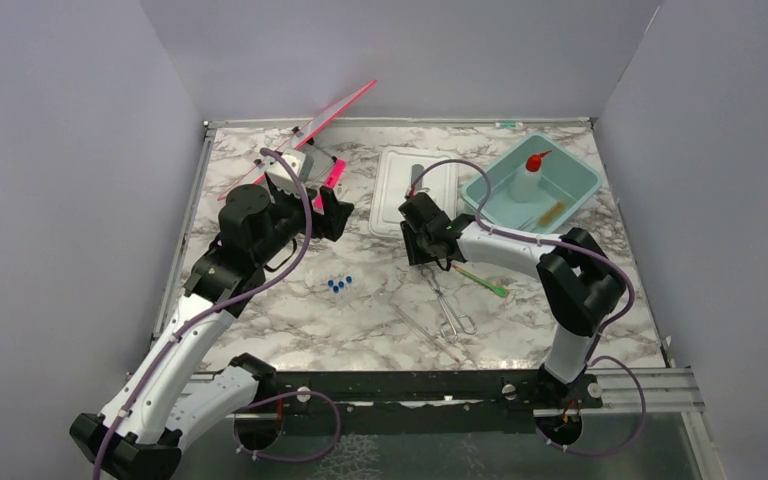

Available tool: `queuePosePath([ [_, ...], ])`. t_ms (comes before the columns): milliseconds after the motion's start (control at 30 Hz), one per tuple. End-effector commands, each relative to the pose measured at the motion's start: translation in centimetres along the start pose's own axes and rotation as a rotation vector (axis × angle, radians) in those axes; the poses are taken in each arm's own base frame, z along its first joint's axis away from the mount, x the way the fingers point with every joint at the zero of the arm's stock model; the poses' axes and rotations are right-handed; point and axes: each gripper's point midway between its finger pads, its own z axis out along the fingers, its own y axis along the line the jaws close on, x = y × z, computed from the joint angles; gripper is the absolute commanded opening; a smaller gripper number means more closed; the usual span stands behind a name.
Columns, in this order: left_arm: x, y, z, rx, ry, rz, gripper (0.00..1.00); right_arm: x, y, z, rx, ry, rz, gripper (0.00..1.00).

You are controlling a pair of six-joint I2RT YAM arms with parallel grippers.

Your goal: Organize the chemistry lab equipment

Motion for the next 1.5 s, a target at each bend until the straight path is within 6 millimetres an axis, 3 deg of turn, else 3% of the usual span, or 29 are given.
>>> queuePosePath([
  [0,-2.4,-0.6,-0.8,0.013,-0.061,0.017,0.83,-1.4,1.3,1.3,-0.054,-0.061,-0.062,0.45],
  [433,-2.4,-1.1,-0.7,0.036,-0.058,-0.011,0.83,0.1,0.4,3.6,-0.036,-0.032,-0.227,0.36],
  [633,-2.4,-2.7,-0.4,0.129,-0.064,-0.034,0.83,-0.8,-0.6,2.7,0.021,-0.076,-0.195,0.13],
  [800,-1.9,-4.4,0.1,0.228,-0.058,-0.08,0.82,-3.7,-1.8,0.2,0.08,-0.185,-0.195,0.01],
  [1067,-0.4,-5.8,1.6,0.312,-0.029,-0.215,0.81,-8.6,-2.3,-6.3,0.07,-0.376,-0.115,0.01],
  [1200,1.6,-7.0,2.5,0.383,0.008,-0.29,0.81,-10.2,-2.3,-9.7,0.043,-0.442,-0.028,0.01],
  [1467,3.4,-9.5,5.2,0.451,0.048,-0.396,0.8,-13.2,-2.9,-16.1,0.015,-0.535,0.165,0.0],
])
